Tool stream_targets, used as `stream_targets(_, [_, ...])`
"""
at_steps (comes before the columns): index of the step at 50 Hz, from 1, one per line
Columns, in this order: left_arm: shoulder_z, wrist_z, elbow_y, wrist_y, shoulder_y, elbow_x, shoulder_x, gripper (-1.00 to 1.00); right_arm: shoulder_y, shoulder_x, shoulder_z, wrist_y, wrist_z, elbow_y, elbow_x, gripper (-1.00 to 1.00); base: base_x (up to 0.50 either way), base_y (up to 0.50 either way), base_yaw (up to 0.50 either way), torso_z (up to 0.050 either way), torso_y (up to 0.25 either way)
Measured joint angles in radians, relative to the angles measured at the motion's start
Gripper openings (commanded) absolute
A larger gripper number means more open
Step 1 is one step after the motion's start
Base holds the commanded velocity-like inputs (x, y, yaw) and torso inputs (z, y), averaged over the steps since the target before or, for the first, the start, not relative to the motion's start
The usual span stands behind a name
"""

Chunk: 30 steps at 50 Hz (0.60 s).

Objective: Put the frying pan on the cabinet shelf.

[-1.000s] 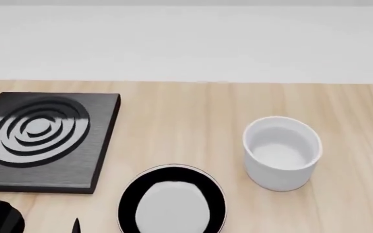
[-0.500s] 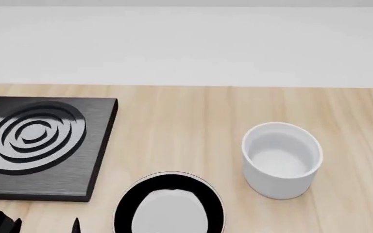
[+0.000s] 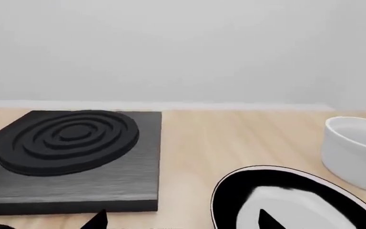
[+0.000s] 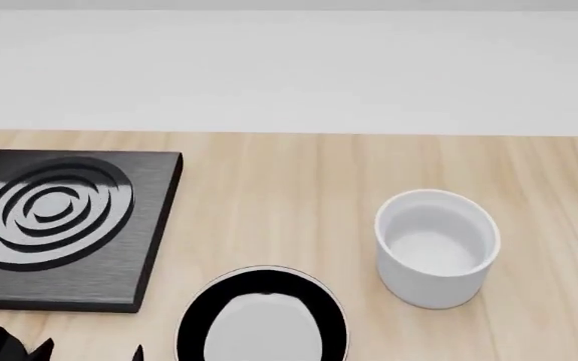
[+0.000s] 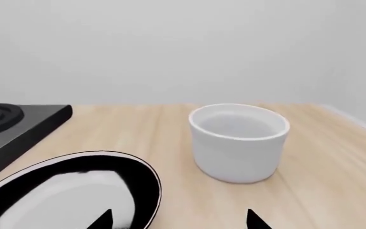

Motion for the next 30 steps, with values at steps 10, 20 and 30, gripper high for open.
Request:
stream_targets(10, [0.045,0.009,0.219,-0.245,0.025,0.006,-0.035,1.0,-0.029,0.008,-0.008,0.085,0.015,-0.109,-0.01,1.0,0.0,0.0,0.0,0.0,0.0])
stream_targets(20, [0.093,0.016,0.433,-0.547,0.009,0.001,-0.077,1.0,-0.034,0.019,-0.019,0.122,0.029,-0.147,-0.008,1.0,0.0,0.0,0.0,0.0,0.0])
stream_targets(30, [0.13,0.022,0.592,-0.808,-0.014,-0.015,-0.117,1.0,-0.033,0.028,-0.029,0.129,0.042,-0.153,-0.002,1.0,0.0,0.0,0.0,0.0,0.0])
